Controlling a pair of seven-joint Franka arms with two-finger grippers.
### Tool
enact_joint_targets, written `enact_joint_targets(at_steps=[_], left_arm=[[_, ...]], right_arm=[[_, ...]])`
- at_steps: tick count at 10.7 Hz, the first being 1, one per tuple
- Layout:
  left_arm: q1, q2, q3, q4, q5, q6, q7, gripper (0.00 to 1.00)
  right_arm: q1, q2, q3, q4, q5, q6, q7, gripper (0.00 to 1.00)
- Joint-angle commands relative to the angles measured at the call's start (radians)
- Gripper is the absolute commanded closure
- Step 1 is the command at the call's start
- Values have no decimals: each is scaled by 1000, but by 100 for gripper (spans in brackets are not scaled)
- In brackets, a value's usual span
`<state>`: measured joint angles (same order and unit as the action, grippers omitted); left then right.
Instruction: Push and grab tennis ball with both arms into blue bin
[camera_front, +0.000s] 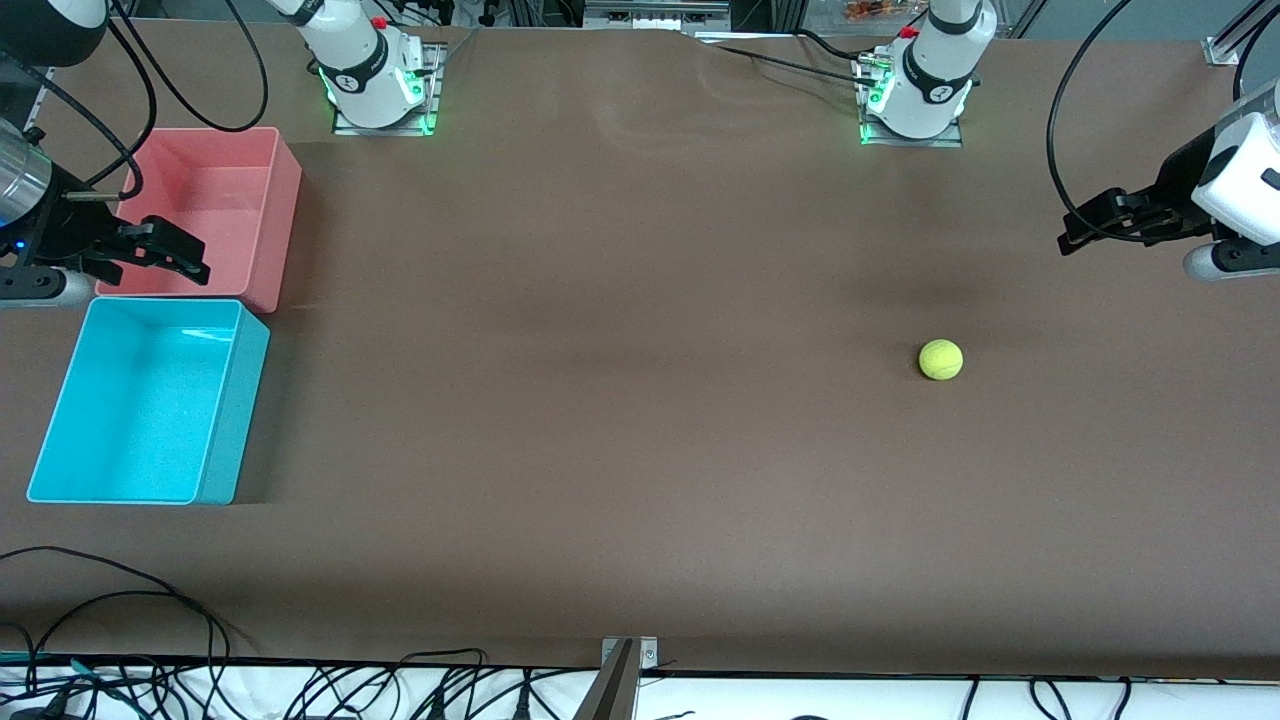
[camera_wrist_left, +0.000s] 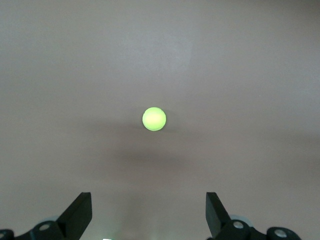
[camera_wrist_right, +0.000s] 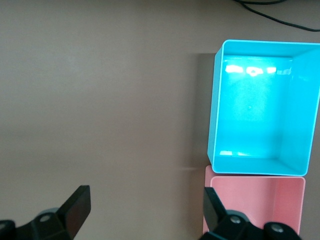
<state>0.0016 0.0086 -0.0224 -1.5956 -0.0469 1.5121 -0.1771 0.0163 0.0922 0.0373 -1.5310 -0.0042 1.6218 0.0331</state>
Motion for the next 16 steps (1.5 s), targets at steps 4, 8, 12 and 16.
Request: enact_joint_targets(at_steps=[4,8,12,16], left_arm=[[80,47,-10,-130,-2,106,83,0],[75,42,-11,-352,48,388,80,0],[75,39,-11,-549,48,661,82,0],[64,44,-13,-714,50,898,87,0]], right_arm=[[1,1,-5,20,20,-22,1,0],[1,6,-7,19,23,-13,-7,0],[-4,6,-8,20,23,-11,-9,0],[-6,6,-10,19,20,-11,-13,0]])
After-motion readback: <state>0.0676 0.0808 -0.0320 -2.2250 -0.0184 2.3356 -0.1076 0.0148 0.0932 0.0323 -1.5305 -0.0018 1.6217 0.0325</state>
